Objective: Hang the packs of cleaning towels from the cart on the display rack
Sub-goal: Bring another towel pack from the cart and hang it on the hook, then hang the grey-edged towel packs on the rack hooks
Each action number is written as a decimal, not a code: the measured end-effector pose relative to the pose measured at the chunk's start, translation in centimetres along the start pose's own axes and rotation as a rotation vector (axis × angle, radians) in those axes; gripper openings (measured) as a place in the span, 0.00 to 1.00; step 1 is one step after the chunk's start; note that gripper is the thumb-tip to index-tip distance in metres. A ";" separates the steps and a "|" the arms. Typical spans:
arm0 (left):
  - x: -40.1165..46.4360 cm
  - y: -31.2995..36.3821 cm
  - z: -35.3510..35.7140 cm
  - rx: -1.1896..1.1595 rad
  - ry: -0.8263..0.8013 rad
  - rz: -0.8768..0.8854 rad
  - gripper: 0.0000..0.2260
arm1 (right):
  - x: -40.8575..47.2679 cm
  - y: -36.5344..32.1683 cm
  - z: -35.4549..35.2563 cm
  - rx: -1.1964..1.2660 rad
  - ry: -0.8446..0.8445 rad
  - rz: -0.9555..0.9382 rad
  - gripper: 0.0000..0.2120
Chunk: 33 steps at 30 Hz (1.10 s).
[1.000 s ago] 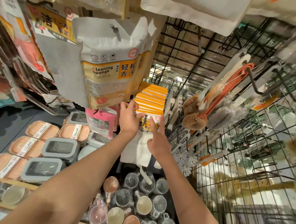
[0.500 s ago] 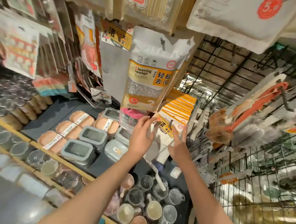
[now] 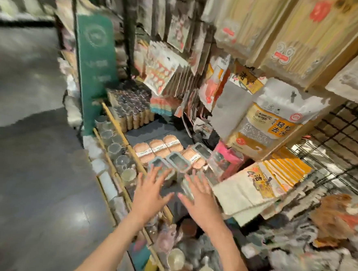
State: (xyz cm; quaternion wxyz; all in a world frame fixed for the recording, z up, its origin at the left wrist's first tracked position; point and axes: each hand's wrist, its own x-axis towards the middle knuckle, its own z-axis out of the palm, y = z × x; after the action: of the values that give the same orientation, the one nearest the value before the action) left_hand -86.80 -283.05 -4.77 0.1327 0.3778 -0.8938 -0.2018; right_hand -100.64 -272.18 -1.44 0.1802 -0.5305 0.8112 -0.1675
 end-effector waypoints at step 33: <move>-36.8 -44.5 -26.0 -0.007 1.074 -1.699 0.20 | 8.5 -65.5 35.7 -0.046 -0.520 -1.456 0.28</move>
State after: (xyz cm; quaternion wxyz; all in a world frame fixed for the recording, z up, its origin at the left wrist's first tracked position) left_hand -23.95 -291.16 -5.46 0.3316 0.9309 -0.1492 -0.0352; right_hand -34.57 -307.81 -3.44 0.1981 -0.9561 0.1929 -0.0970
